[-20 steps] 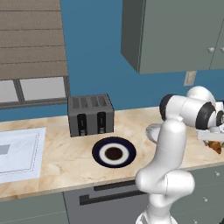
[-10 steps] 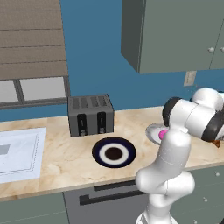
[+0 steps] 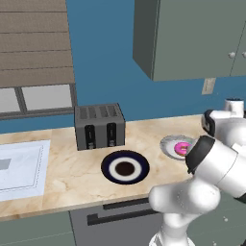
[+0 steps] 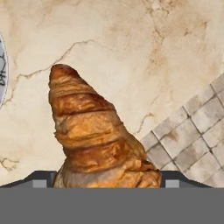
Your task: Place the pastries on the plates.
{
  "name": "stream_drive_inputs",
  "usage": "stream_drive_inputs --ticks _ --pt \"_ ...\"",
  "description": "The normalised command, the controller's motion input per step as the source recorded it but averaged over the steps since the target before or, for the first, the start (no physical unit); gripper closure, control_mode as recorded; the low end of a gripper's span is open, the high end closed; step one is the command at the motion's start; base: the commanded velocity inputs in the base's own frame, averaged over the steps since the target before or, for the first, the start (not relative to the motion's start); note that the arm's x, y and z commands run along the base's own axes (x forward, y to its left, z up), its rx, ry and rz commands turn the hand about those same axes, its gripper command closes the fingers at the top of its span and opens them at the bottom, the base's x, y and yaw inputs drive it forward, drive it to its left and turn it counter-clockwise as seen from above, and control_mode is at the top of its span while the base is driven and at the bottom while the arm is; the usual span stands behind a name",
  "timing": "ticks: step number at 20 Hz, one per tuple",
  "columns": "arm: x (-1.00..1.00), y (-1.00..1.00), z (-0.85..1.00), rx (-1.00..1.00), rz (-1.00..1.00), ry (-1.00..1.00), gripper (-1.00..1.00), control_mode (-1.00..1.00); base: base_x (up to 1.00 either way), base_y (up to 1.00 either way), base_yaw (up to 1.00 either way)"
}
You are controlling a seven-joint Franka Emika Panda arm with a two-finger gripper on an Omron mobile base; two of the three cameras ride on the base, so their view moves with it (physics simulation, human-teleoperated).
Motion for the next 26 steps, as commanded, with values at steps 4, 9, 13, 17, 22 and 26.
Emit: stream_drive_inputs --ticks 4,9,13,17,22,26 --pt "-0.02 0.88 0.65 0.00 0.15 -0.01 1.00 -1.00 0.00 0.00 0.00" --pt "-0.02 0.81 0.45 0.00 0.21 0.00 1.00 -1.00 0.00 0.00 0.00" --pt "0.00 0.70 0.30 0.00 0.24 0.00 1.00 -1.00 0.00 0.00 0.00" --pt "0.00 0.64 0.25 0.00 0.24 -0.08 1.00 -1.00 0.00 0.00 0.00" --pt "0.00 0.74 0.09 0.00 0.27 -0.04 1.00 -1.00 0.00 0.00 0.00" --pt "0.00 0.76 0.04 0.00 0.27 0.00 1.00 -1.00 0.00 0.00 0.00"
